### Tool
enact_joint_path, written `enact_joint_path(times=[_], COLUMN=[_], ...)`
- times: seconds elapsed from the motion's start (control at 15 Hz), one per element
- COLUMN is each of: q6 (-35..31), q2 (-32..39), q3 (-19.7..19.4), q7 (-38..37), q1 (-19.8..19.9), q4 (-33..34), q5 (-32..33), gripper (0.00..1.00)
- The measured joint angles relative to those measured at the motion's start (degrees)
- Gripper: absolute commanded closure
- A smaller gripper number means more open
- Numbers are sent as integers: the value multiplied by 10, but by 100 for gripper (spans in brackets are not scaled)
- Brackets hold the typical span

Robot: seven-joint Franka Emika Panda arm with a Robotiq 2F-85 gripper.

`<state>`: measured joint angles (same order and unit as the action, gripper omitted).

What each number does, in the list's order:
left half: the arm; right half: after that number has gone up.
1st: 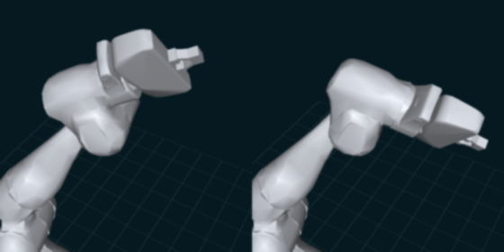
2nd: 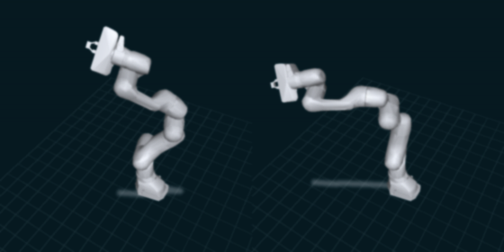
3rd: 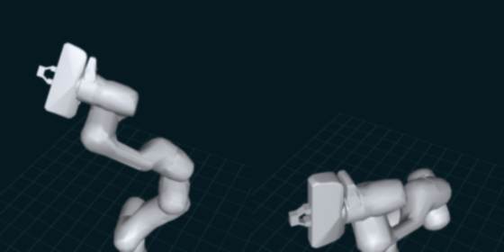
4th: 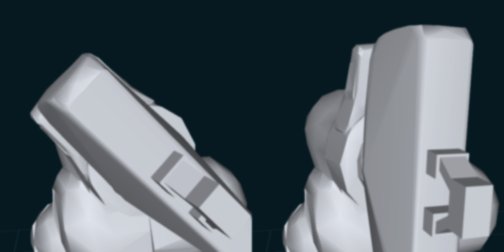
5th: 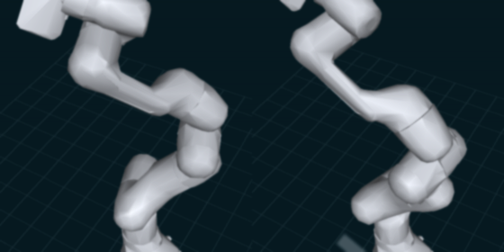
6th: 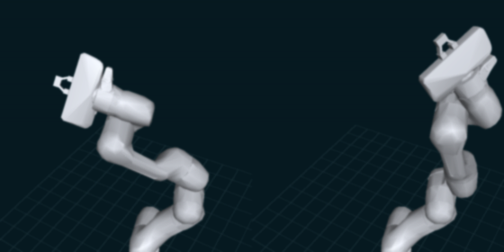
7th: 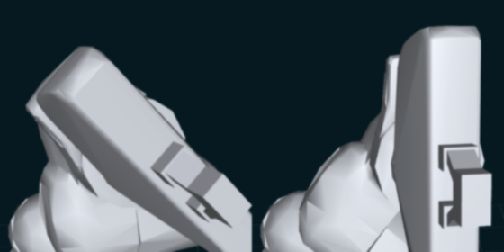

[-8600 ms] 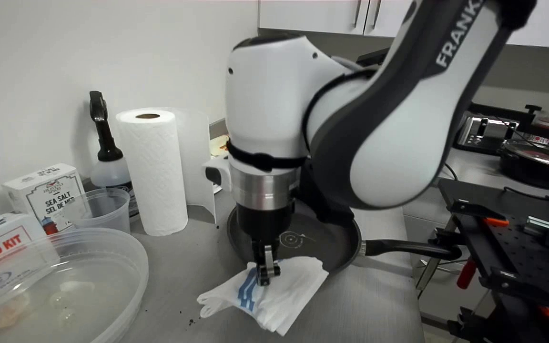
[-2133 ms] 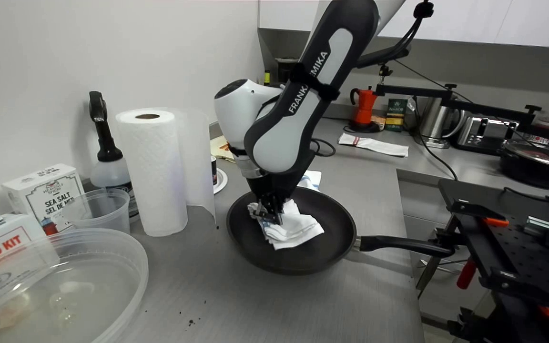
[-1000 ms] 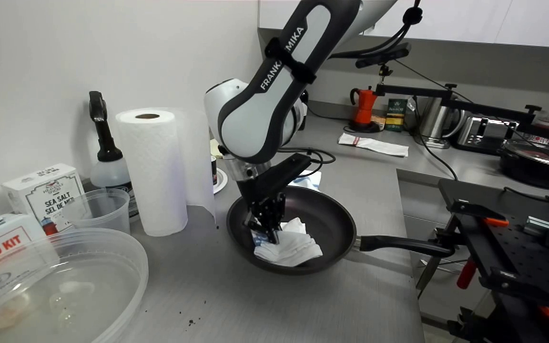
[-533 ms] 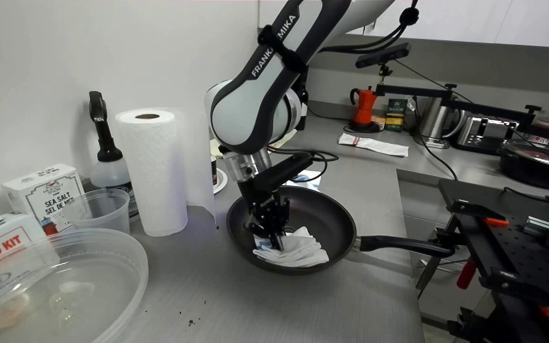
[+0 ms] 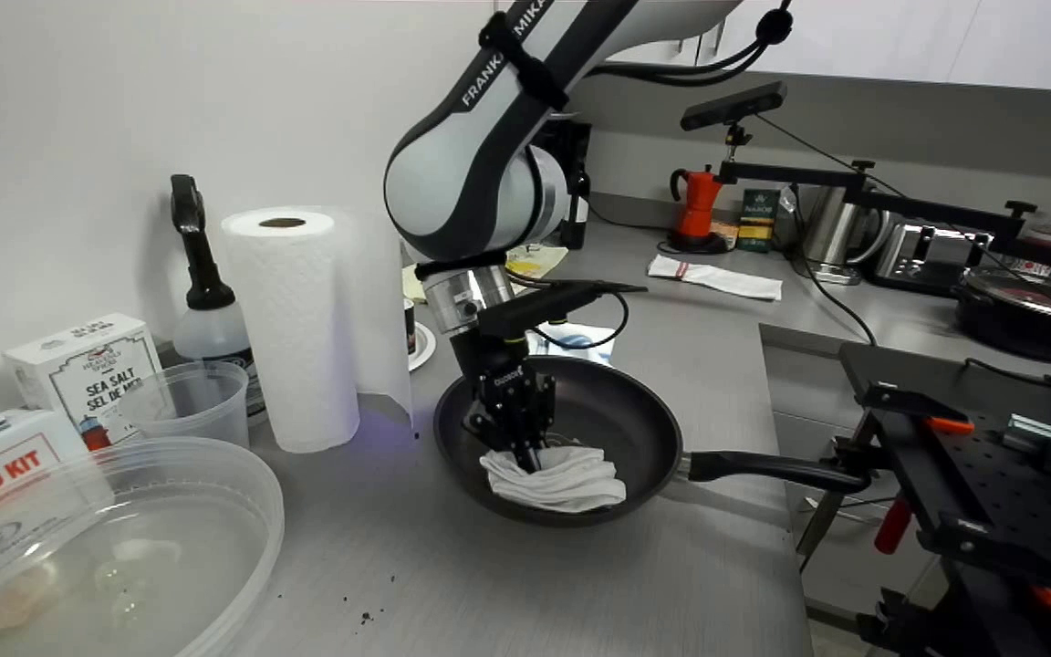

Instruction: Use the cloth to wipe the pan

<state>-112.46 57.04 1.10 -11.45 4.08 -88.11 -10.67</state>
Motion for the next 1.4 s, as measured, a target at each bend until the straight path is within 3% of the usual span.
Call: enact_joint_path(times=[0.53,1.0,1.4], q6=[80,71,22], q2=[-1,-39,-98], q3=[7,-9,11], q7=[17,45,115], q1=[27,18,-20], q4=[62,79,50], q5=[-43,3,31], gripper=[97,97,97])
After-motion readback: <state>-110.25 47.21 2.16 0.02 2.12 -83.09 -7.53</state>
